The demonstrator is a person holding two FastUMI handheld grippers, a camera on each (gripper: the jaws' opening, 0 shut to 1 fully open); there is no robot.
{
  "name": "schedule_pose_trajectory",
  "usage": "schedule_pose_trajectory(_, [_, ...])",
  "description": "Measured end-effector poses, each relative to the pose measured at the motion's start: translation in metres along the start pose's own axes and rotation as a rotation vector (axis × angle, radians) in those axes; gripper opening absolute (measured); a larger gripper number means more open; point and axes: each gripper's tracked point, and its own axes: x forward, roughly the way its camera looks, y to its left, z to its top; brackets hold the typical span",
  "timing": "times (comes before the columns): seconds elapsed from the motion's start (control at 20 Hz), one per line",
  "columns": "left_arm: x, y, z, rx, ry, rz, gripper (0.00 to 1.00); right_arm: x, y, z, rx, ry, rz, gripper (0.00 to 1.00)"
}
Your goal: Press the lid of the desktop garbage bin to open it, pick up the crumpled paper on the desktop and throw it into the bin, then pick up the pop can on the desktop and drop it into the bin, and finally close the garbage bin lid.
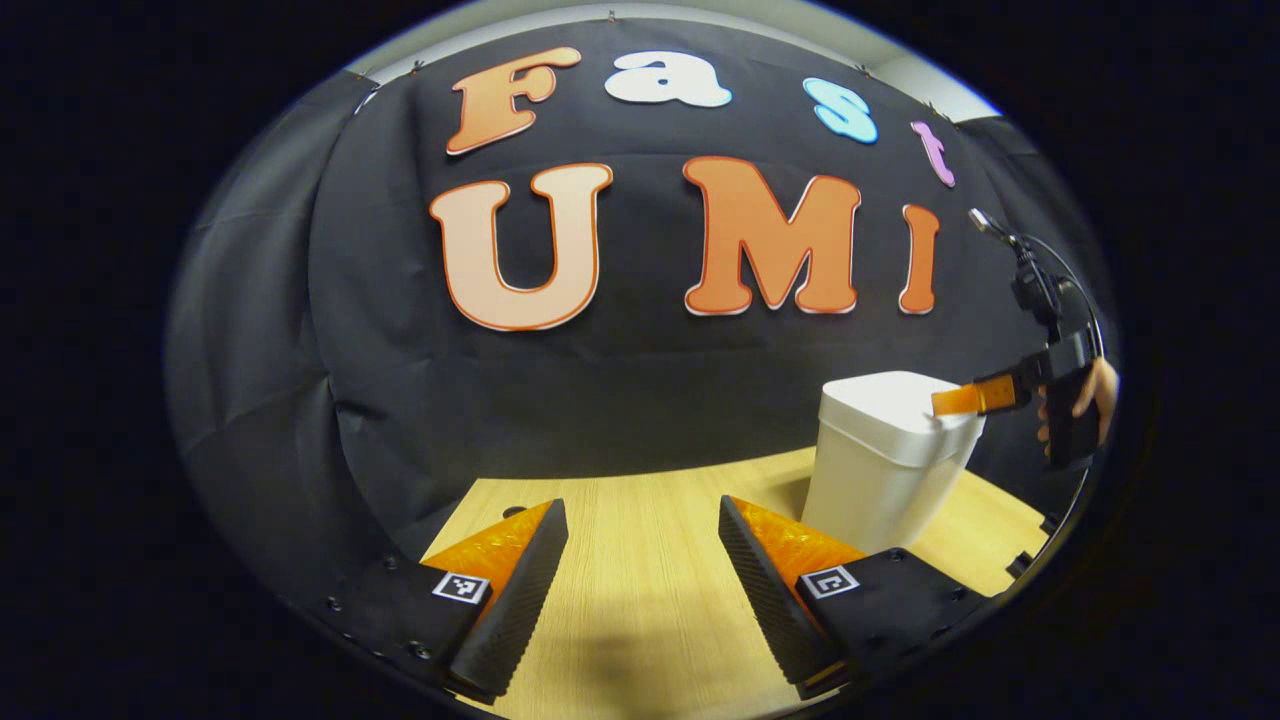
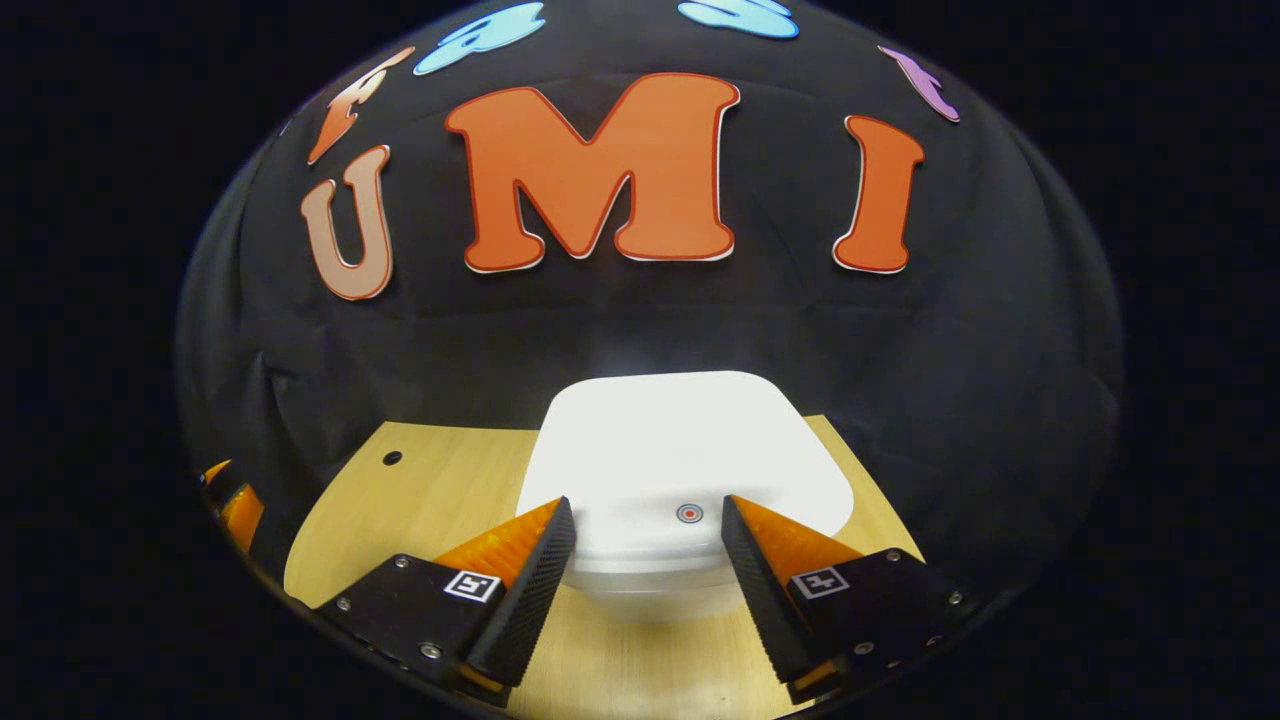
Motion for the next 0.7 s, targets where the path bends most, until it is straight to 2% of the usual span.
schedule_pose_trajectory(0.1, [-0.002, 0.000, 0.015, -0.007, -0.040, 0.001, 1.00, -0.005, 0.014, 0.002, -0.013, -0.048, 0.027, 0.94])
schedule_pose_trajectory(0.15, [-0.004, 0.001, 0.024, -0.005, -0.064, 0.008, 0.97, -0.009, 0.019, 0.005, -0.022, -0.074, 0.032, 0.96])
schedule_pose_trajectory(0.45, [-0.018, 0.020, 0.068, -0.003, -0.218, 0.048, 0.97, -0.038, 0.070, 0.023, -0.056, -0.236, 0.117, 0.98])
schedule_pose_trajectory(0.6, [-0.028, 0.021, 0.080, -0.011, -0.286, 0.034, 1.00, -0.052, 0.088, 0.038, -0.077, -0.333, 0.133, 0.98])
schedule_pose_trajectory(0.7, [-0.030, 0.025, 0.079, -0.010, -0.296, 0.036, 0.97, -0.061, 0.099, 0.047, -0.097, -0.392, 0.148, 0.98])
